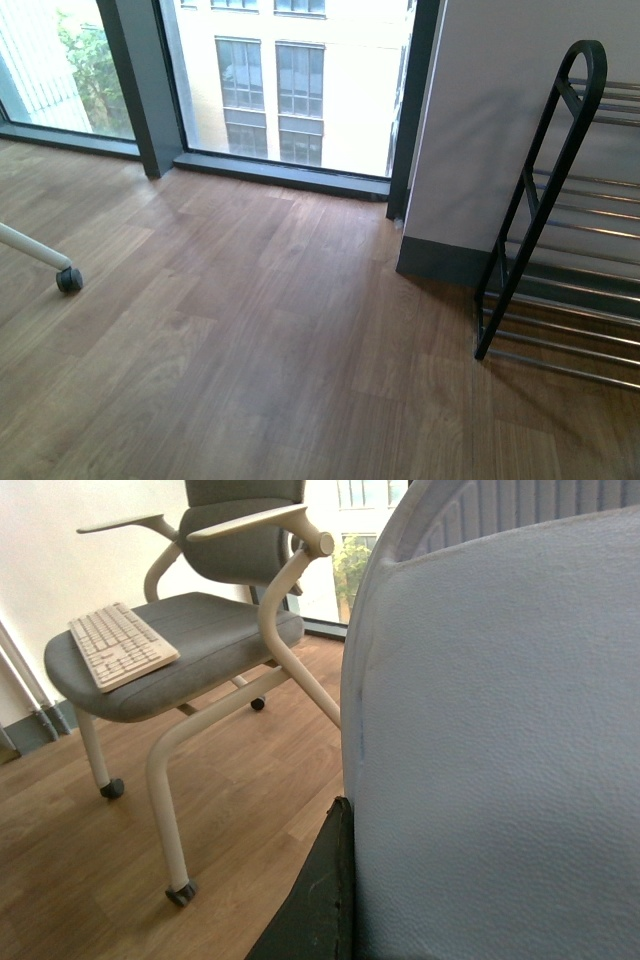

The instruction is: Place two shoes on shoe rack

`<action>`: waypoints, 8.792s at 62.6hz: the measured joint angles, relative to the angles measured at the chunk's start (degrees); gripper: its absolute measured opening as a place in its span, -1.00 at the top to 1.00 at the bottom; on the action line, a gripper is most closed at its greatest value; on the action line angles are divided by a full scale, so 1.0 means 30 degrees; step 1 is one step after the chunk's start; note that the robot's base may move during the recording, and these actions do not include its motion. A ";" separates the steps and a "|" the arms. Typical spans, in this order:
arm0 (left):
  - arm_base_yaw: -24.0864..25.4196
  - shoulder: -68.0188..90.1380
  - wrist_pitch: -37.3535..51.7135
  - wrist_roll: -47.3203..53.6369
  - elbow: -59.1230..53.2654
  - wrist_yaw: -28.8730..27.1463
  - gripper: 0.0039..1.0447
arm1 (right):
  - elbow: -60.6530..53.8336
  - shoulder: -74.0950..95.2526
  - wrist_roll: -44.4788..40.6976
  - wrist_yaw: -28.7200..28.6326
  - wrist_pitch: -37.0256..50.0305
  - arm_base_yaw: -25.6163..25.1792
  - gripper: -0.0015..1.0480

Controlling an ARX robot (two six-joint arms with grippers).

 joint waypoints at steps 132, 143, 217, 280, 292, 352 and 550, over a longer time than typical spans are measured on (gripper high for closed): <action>0.0015 0.0000 0.0007 0.0029 -0.0007 -0.0022 0.97 | -0.0015 -0.0007 0.0022 -0.0080 -0.0007 -0.0022 0.97; 0.0015 -0.0007 0.0007 0.0029 -0.0007 -0.0015 0.97 | -0.0015 0.0000 0.0022 -0.0080 -0.0007 -0.0029 0.97; 0.0015 0.0000 0.0007 0.0029 -0.0007 0.0000 0.97 | 0.0000 0.0007 0.0022 -0.0022 -0.0007 -0.0029 0.97; 0.0015 -0.0007 0.0007 0.0029 -0.0007 -0.0007 0.97 | 1.1693 2.4829 0.0510 -0.6564 0.9916 -0.7045 0.97; 0.0015 -0.0007 0.0007 0.0029 -0.0007 0.0000 0.97 | 1.4644 2.8035 0.0940 -0.5843 0.9224 -0.6943 0.97; 0.0015 -0.0007 0.0007 0.0029 -0.0007 -0.0007 0.97 | 1.9722 3.4957 0.4131 -0.6608 0.4415 -0.7235 0.97; 0.0015 0.0000 0.0007 0.0029 -0.0007 0.0000 0.97 | -0.1719 -0.0204 0.4036 -1.0003 0.3381 -0.5406 0.97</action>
